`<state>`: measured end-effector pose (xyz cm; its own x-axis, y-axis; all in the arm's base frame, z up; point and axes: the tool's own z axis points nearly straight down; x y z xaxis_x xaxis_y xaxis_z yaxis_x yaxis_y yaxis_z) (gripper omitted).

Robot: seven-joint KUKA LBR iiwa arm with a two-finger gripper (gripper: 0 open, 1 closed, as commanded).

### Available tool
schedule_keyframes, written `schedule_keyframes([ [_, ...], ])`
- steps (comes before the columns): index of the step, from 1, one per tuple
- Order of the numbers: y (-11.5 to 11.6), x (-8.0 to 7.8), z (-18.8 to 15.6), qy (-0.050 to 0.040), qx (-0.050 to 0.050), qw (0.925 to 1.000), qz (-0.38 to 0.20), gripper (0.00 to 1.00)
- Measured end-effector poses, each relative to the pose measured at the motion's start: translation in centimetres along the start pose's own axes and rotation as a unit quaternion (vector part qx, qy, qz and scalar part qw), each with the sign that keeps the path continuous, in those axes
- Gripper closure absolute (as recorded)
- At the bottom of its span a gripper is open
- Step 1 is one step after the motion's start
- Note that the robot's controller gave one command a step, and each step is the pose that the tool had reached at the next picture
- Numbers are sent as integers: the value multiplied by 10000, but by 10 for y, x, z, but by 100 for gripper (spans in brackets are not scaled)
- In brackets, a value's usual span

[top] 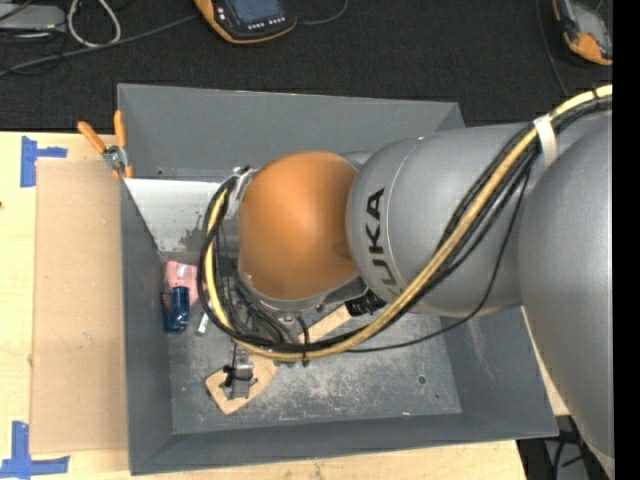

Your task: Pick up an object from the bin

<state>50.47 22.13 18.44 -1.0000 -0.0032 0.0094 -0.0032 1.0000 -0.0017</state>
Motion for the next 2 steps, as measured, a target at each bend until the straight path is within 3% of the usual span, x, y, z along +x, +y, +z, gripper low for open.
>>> schedule_keyframes([
  [1, -1, -2, -4, -35, -8, 10000, 28, 0],
  [2, -65, -11, 60, -33, -7, 9967, -814, 0],
])
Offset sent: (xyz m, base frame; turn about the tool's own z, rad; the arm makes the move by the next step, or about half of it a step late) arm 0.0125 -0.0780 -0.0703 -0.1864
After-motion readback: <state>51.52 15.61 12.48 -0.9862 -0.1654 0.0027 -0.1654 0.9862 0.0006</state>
